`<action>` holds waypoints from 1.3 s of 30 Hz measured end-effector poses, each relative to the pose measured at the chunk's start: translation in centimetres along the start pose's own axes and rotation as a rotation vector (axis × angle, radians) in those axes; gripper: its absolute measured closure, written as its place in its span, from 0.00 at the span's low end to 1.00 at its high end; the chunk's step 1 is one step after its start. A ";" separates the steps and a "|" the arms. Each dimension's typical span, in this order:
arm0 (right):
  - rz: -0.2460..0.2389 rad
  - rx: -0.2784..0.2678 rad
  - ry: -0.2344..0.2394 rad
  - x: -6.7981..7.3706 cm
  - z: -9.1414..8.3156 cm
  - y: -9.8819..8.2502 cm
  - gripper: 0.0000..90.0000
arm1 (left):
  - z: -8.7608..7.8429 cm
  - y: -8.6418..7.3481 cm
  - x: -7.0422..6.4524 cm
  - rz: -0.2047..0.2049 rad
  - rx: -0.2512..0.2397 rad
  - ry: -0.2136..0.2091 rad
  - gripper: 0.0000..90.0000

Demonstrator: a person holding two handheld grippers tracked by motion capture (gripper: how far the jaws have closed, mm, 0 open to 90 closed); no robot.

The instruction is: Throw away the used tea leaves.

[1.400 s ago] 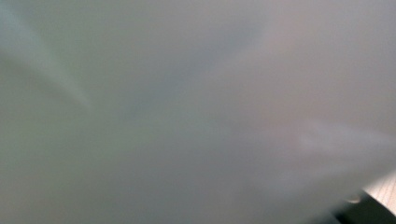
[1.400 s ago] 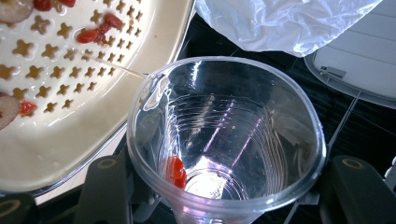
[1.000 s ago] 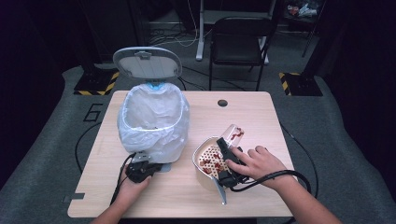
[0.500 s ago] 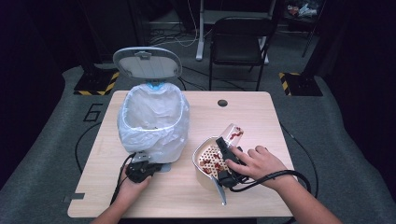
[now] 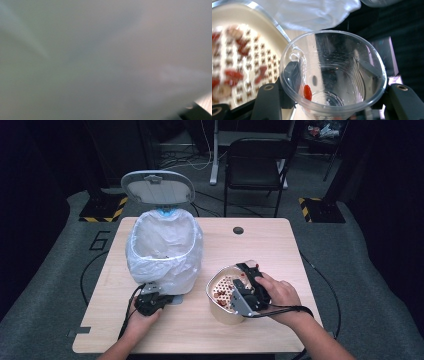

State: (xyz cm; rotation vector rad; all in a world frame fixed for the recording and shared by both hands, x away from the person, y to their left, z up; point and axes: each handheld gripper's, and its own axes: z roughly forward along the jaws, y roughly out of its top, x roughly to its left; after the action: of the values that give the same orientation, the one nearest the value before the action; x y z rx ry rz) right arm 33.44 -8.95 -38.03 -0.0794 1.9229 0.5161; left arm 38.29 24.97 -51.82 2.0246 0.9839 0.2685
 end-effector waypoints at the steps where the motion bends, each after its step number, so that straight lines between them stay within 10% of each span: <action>1: 0.067 -0.005 0.002 -0.2 0.0 -0.2 0.44 | 0.0 0.0 0.0 0.000 0.000 0.000 1.00; 5: 0.290 -0.036 0.011 -0.8 0.0 -1.2 0.44 | 0.0 0.0 0.0 -0.005 0.000 0.002 1.00; 8: 0.353 -0.063 0.004 -1.2 -0.1 -1.6 0.44 | 0.0 0.0 0.0 -0.005 0.000 0.001 1.00; 18: 0.968 -0.212 0.140 -3.8 -0.7 -4.8 0.43 | 0.0 0.0 0.0 -0.009 -0.003 0.000 1.00; 39: 1.063 -0.319 0.248 -7.9 1.1 -1.7 0.43 | 0.0 -0.1 0.0 -0.007 -0.006 -0.004 1.00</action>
State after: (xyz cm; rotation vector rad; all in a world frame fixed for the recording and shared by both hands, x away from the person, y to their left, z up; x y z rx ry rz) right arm 38.11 -11.47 -31.87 0.7415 1.9903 1.5673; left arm 38.30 24.99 -51.88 2.0154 0.9870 0.2632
